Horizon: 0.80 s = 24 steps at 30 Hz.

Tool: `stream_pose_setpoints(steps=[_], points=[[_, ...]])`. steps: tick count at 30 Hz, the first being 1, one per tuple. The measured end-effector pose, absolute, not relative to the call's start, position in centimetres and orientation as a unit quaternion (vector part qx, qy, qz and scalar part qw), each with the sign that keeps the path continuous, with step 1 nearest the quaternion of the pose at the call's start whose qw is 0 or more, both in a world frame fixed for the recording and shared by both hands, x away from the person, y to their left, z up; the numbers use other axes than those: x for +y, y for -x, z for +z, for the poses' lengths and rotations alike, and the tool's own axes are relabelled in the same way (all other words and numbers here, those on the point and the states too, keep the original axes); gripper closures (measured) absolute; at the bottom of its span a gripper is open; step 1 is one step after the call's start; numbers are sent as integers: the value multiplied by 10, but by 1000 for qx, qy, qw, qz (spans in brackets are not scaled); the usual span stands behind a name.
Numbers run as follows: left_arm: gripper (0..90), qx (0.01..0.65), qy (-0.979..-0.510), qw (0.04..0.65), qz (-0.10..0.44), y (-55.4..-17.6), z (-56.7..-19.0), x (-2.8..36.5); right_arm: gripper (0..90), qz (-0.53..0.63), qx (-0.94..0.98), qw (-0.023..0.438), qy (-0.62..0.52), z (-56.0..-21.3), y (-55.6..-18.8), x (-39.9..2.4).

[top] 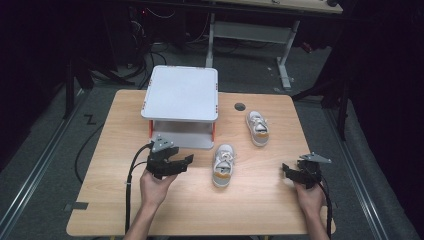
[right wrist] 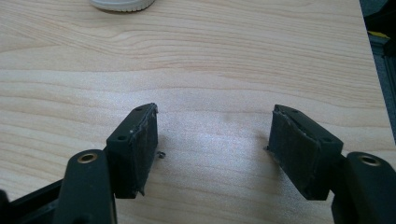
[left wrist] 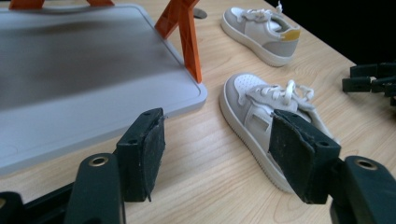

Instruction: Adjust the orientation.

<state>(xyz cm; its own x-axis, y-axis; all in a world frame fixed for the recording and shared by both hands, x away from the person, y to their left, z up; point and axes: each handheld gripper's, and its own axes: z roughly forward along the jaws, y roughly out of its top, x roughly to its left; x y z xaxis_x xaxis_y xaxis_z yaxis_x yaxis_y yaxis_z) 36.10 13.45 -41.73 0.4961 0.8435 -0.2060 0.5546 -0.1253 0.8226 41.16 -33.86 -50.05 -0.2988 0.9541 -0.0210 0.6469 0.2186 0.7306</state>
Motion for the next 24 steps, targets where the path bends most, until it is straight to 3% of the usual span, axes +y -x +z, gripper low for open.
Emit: stream_pose_setpoints(steps=[24], points=[[365,520,-724,425,156,-356,-454,158,351,317,743,244,-537,-501,-412,-339]])
